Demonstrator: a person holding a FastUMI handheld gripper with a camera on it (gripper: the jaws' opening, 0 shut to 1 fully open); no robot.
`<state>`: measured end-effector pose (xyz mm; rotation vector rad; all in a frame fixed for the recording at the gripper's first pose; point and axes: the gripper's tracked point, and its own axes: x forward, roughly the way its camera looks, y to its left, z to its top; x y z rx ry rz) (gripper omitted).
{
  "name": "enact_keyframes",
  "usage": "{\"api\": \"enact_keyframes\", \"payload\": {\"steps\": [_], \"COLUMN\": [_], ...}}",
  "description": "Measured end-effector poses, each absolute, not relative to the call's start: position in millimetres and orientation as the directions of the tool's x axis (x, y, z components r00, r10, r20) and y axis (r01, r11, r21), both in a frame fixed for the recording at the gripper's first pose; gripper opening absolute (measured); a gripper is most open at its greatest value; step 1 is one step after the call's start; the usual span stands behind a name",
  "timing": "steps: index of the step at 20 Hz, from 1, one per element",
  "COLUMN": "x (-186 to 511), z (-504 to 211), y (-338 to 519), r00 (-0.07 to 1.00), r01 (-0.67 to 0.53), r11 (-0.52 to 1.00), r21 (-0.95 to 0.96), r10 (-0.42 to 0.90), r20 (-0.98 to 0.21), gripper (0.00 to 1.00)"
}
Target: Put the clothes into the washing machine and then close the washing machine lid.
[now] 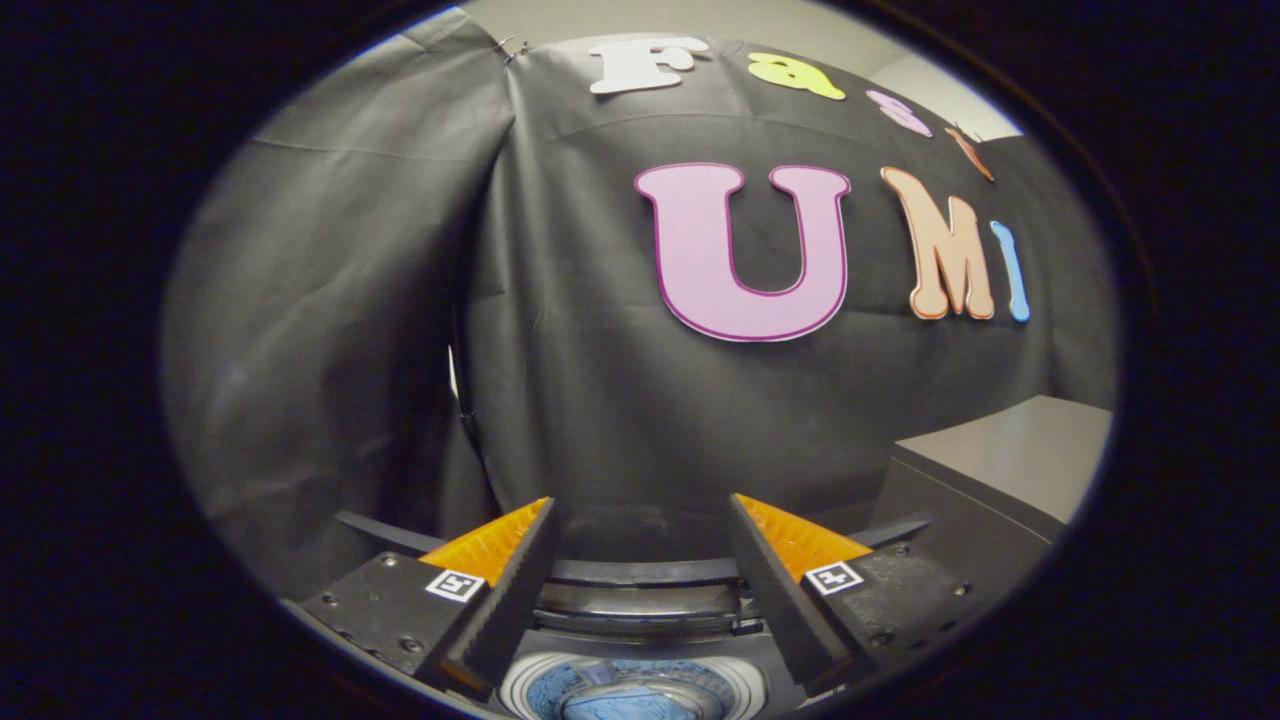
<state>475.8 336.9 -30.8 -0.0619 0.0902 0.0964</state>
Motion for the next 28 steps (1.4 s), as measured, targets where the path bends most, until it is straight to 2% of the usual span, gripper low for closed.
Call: {"api": "enact_keyframes", "payload": {"steps": [9,17,19,20,21,22,24,28], "x": [475.5,476.8,479.4,472.1,463.3,456.8,457.7,452.5], "z": [-32.6,-35.5,-51.4,-69.7,-86.0,-90.9,-94.7,-92.0], "y": [337.5,335.8,329.9,326.4,330.3,330.7,328.6,329.5], "r00": [0.989,0.993,0.984,0.952,0.924,0.914,0.935,0.936], "r01": [-0.112,-0.077,-0.046,-0.017,-0.025,-0.022,0.005,0.019], "r11": [0.992,0.995,0.997,0.998,0.999,1.0,1.0,1.0], "r21": [-0.054,-0.057,-0.058,-0.057,-0.039,-0.011,0.012,-0.013], "r10": [0.106,0.072,0.035,-0.001,0.008,0.016,-0.001,-0.022], "r20": [-0.1,-0.093,-0.174,-0.307,-0.383,-0.404,-0.356,-0.351], "gripper": [1.0,1.0,1.0,1.0,0.99,0.99,0.98,0.98]}}
